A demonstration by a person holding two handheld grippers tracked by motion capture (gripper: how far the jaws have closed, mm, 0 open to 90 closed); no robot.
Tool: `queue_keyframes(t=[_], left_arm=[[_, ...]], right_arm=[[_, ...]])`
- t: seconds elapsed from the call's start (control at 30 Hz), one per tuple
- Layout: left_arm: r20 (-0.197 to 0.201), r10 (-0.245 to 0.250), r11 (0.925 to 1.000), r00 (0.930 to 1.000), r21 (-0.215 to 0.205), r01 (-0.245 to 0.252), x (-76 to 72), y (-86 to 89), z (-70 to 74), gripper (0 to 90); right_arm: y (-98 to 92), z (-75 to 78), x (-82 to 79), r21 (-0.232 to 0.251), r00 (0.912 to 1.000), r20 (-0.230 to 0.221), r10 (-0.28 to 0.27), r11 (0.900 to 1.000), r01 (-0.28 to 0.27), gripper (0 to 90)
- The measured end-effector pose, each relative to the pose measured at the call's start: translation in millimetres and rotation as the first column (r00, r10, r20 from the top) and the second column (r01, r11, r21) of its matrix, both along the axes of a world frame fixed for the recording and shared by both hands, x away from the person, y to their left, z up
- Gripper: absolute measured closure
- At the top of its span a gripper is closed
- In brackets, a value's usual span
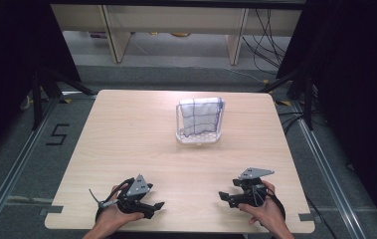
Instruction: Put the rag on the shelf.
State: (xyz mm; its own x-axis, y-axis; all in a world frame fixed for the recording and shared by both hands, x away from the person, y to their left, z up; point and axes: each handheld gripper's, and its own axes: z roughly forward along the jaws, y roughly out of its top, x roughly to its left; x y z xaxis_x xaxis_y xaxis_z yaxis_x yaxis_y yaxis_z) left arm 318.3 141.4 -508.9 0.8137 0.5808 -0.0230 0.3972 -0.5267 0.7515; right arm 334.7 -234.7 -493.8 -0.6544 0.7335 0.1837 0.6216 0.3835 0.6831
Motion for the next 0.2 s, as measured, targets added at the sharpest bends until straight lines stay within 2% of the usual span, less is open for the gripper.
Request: queue_keyframes(t=[0.17,0.2], left_arm=[[-0.018,0.012,0.9998,0.9998,-0.013,-0.013,0.4,0.1,-1.8,24.7],[-0.008,0.006,1.0000,0.9999,-0.002,-0.006,1.7,1.0,-1.7,24.5]], right_arm=[[0.1,-2.7,2.3,-0.016,1.0000,0.001,-0.004,1.000,0.004,21.8],[-0.2,-3.0,2.6,-0.012,1.0000,0.003,-0.009,1.000,0.009,21.7]])
